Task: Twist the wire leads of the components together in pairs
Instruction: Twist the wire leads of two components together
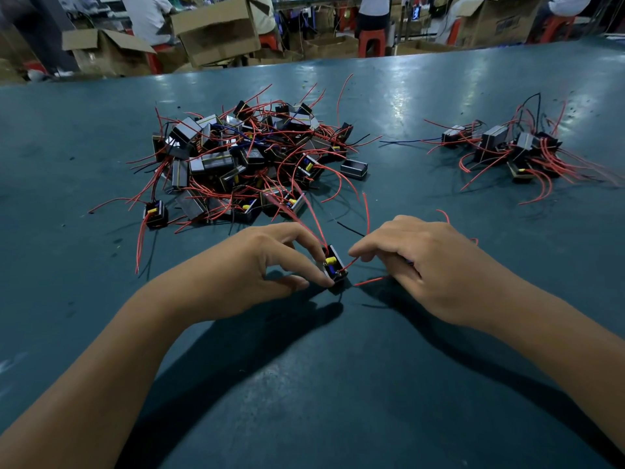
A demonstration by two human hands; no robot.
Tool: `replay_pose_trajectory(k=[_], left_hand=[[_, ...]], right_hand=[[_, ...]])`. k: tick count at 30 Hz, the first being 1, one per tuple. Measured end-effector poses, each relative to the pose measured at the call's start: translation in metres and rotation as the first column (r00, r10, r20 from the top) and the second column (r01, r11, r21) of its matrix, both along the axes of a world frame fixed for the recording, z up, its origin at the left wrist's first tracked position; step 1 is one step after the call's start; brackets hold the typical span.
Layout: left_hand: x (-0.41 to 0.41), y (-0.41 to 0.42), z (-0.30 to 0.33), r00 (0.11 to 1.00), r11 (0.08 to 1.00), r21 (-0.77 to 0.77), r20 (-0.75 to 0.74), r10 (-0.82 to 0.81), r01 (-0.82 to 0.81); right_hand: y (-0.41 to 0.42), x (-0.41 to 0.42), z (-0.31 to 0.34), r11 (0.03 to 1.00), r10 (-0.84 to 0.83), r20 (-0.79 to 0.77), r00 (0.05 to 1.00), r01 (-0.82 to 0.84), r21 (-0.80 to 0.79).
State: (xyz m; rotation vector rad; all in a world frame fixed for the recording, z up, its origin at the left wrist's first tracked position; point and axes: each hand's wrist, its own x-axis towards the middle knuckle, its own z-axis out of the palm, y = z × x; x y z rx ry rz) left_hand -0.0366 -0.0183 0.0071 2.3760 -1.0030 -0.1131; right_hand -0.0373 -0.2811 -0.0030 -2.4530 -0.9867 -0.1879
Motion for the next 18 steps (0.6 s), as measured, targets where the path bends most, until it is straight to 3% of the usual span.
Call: replay_pose_trajectory(k=[9, 16, 18], left_hand=[[-0.004, -0.011, -0.002, 0.993, 0.998, 0.056, 0.115, -0.013, 0.007], [-0.004, -0.016, -0.01, 0.977, 0.997, 0.073, 0.213, -0.017, 0.002], [-0.003, -0.015, -0.01, 0.974, 0.997, 0.072, 0.224, -0.022, 0.005]], right_hand=[[-0.003, 0.003, 0.0, 1.0, 0.027, 0.007, 1.0, -0.027, 0.006], [-0.024, 0.017, 0.017, 0.928, -0.128, -0.026, 0.991, 0.129, 0.35], [-0.034, 0.023, 0.022, 0.914, -0.186, -0.044, 0.982, 0.189, 0.357]])
